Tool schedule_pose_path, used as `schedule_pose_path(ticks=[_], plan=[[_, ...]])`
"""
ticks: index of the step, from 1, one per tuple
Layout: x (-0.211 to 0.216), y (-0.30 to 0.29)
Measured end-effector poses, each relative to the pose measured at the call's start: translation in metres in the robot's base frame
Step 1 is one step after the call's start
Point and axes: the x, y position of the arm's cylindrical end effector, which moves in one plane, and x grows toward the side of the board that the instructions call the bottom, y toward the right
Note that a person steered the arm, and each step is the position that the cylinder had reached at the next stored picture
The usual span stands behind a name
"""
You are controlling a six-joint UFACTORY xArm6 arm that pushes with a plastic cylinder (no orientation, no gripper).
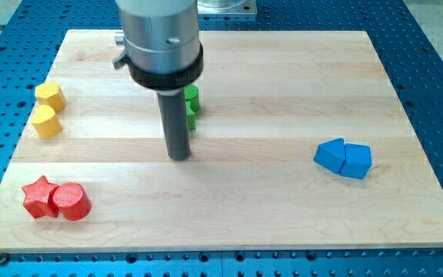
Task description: Move the cube above the triangle
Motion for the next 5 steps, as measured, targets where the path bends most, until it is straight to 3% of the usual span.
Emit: schedule_pose_path(ticks=[2,5], plan=[[0.034,0.014],[0.067,0.129]])
